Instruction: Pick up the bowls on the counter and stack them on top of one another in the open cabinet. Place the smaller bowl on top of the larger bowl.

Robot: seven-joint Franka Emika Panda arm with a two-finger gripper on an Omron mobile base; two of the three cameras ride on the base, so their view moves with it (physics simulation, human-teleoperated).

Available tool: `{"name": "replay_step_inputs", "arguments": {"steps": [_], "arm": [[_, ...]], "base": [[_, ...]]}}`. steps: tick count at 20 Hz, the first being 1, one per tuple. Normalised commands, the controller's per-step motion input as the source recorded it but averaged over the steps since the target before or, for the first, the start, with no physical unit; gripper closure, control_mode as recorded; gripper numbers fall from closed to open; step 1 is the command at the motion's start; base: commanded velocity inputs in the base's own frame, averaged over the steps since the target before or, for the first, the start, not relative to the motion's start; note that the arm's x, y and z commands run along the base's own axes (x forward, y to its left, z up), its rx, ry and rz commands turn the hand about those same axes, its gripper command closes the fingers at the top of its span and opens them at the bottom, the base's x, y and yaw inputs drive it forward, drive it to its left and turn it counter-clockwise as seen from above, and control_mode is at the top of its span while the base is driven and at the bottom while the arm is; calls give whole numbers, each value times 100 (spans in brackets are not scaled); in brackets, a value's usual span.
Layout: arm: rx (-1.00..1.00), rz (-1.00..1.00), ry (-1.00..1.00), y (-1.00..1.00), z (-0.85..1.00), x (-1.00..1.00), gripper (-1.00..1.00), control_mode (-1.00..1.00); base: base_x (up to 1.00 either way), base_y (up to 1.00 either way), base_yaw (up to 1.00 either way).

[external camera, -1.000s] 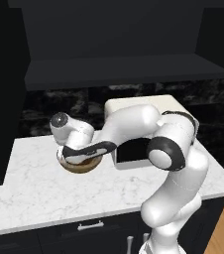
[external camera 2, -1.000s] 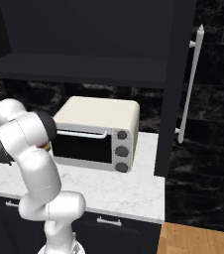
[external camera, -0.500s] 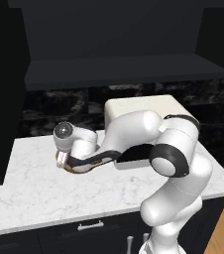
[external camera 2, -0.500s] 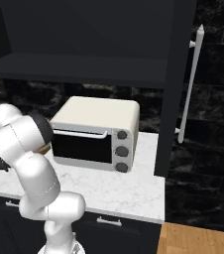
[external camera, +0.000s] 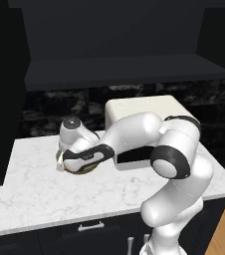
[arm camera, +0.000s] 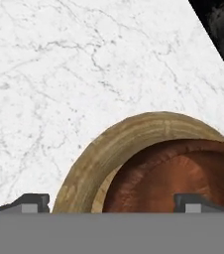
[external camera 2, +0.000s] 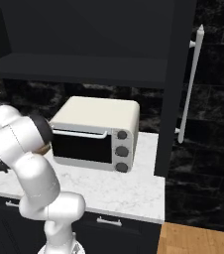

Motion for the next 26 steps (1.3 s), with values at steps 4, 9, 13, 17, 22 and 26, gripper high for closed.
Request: {"name": "replay_step_inputs", "arguments": {"steps": [4,9,13,17,22,26], "arm": [[0,0,14,0,-86,0,-100,-100],[0,0,8,0,-60,1,-100,-100],[0,0,7,0,-39,5,-100,-100],[0,0,5,-4,-31,4,-100,-100],[0,0,1,-14,-9,0,100,-100],[-1,0,0,-25,11,0,100,-100]], "base": [[0,0,0],[0,0,0],[0,0,0],[0,0,0],[0,0,0],[0,0,0]]}}
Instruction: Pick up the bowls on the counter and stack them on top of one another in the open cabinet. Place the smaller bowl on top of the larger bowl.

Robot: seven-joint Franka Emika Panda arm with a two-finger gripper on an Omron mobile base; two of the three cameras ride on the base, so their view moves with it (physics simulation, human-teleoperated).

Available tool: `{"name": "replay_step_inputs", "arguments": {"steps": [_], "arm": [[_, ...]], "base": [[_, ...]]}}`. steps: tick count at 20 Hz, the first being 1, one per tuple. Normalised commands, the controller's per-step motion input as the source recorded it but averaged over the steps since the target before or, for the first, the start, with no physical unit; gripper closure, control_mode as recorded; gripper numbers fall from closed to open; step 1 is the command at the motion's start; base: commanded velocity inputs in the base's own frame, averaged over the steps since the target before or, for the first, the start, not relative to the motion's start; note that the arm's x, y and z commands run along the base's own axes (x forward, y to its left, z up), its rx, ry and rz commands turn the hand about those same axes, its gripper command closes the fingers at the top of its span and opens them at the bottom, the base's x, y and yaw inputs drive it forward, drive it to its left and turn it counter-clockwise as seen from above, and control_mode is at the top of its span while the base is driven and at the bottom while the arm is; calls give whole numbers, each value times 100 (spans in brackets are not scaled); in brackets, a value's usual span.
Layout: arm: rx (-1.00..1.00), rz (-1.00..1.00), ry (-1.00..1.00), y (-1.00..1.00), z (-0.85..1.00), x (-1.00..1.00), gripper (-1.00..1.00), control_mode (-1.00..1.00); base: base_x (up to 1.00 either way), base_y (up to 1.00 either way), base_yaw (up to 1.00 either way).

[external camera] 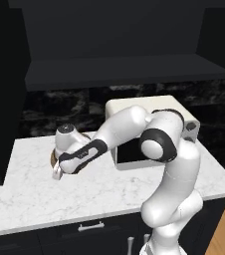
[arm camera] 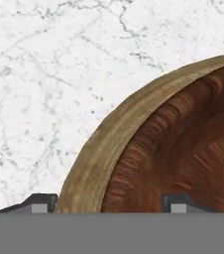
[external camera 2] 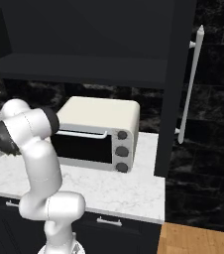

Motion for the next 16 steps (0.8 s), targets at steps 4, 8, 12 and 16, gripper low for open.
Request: {"name": "replay_step_inputs", "arguments": {"steps": [4,8,12,16], "arm": [[0,0,-8,-35,60,-25,100,-100],[-3,5,-7,-8,100,-54,100,-100],[-4,7,-17,0,100,-92,100,-100],[-7,10,-22,-4,100,-89,100,-100]], "base": [[0,0,0],[0,0,0],[0,0,0],[0,0,0]]}}
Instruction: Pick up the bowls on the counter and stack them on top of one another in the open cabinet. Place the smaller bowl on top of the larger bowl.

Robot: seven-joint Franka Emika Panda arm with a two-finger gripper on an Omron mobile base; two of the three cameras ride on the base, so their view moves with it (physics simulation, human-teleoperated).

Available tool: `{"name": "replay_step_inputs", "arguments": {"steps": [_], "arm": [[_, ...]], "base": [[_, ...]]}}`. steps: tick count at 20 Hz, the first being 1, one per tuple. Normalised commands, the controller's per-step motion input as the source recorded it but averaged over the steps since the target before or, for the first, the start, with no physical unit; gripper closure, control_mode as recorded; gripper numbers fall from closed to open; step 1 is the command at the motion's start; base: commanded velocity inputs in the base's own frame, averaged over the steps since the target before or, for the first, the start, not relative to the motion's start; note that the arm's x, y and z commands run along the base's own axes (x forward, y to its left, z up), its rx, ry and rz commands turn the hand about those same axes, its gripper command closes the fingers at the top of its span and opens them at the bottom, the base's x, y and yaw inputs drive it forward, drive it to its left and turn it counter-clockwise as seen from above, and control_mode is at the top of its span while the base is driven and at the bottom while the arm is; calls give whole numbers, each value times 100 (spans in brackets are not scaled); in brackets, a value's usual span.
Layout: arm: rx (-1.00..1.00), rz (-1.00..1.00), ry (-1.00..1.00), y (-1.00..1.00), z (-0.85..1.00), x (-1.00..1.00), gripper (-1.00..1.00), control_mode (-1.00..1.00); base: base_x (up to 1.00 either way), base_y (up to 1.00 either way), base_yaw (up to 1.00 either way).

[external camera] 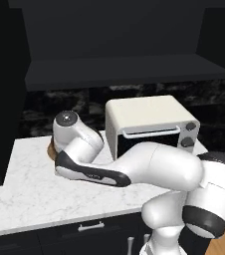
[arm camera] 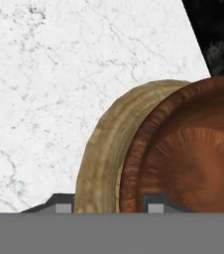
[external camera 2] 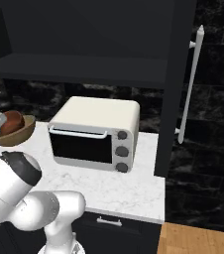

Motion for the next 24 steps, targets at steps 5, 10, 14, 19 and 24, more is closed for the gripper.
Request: {"name": "replay_step_inputs", "arguments": {"steps": [5,10,14,19,24], "arm": [[-5,10,-17,-12,100,-60,100,-100],[-1,5,-13,-23,100,-13,100,-100],[0,2,-6,-26,100,-4,100,-100],[0,0,-8,-35,100,7,100,-100],[0,0,-10,-52,100,41,100,-100]], "base": [[0,0,0],[0,0,0],[0,0,0],[0,0,0],[0,0,0]]}}
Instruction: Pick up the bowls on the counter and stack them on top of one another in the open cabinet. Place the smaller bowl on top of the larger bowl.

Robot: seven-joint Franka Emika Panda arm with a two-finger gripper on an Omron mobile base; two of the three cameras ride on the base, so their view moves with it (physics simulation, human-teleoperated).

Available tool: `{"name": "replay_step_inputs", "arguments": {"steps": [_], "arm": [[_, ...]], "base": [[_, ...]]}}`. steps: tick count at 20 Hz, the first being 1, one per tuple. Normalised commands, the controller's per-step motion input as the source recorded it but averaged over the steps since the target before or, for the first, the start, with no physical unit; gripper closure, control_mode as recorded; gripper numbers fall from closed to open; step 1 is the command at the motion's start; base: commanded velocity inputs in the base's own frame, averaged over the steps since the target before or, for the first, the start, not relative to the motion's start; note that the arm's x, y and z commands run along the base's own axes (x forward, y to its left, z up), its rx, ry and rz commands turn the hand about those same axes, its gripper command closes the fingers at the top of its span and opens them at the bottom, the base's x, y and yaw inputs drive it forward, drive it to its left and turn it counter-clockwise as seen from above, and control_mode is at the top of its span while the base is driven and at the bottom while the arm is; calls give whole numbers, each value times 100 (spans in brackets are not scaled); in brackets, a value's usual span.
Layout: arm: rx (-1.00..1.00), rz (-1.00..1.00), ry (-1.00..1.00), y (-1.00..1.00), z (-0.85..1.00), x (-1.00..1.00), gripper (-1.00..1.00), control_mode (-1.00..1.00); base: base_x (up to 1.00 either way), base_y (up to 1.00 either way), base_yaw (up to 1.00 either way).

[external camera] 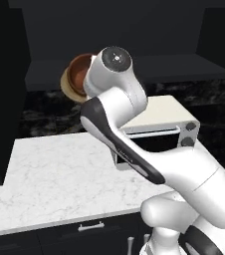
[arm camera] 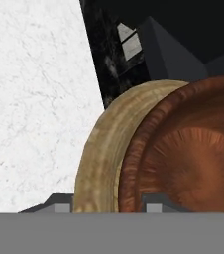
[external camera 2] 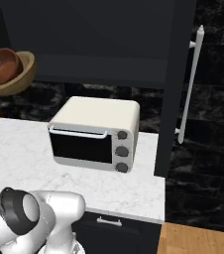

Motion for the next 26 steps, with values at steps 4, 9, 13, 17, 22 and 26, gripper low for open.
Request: {"name": "replay_step_inputs", "arguments": {"steps": [4,9,13,17,22,26], "arm": [[0,0,-6,-72,96,80,100,-100],[0,0,5,-61,29,100,100,-100],[0,0,16,-34,-2,100,100,-100],[0,0,6,-11,0,100,100,-100],[0,0,4,0,-14,100,100,-100],[0,0,1,-2,-1,97,-100,-100]], "base": [[0,0,0],[0,0,0],[0,0,0],[0,0,0],[0,0,0],[0,0,0]]}}
